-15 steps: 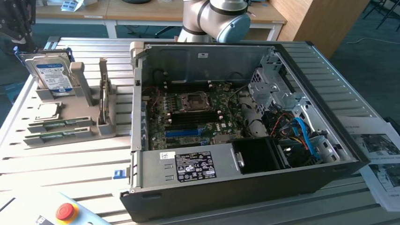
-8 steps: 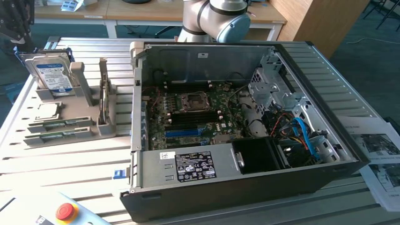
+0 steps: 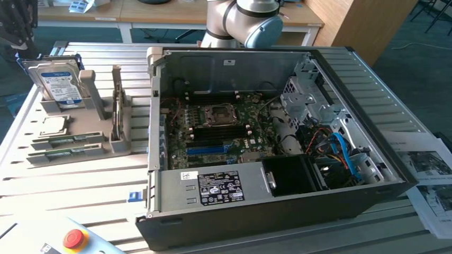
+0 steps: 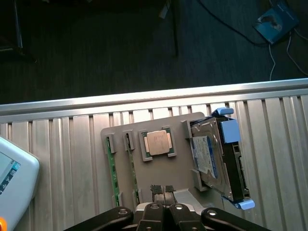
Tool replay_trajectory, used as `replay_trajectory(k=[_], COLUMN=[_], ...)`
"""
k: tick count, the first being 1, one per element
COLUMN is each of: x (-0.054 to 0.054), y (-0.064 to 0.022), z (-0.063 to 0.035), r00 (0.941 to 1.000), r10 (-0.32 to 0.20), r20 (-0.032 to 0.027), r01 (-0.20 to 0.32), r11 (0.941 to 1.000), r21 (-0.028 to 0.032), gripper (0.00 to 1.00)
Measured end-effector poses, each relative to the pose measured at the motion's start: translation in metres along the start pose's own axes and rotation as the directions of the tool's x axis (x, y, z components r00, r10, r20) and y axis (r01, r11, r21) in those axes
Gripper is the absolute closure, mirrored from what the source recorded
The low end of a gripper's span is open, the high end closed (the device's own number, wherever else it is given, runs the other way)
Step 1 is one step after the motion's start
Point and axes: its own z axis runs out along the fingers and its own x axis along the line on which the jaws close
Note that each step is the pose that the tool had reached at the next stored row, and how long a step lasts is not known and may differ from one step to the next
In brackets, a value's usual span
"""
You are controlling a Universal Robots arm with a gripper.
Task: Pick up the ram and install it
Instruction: 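Pick up the ram and move it above insertion slot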
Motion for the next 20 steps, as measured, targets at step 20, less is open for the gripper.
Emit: replay_trajectory(k=[20], x=[-0.0005], y=[-0.0038], z=[-0.0005], r00=[1.0000], r10=[-0.010], r20=[0.0012], r01=[0.010], r11=[0.9998], r21=[0.0188], gripper=[0.90])
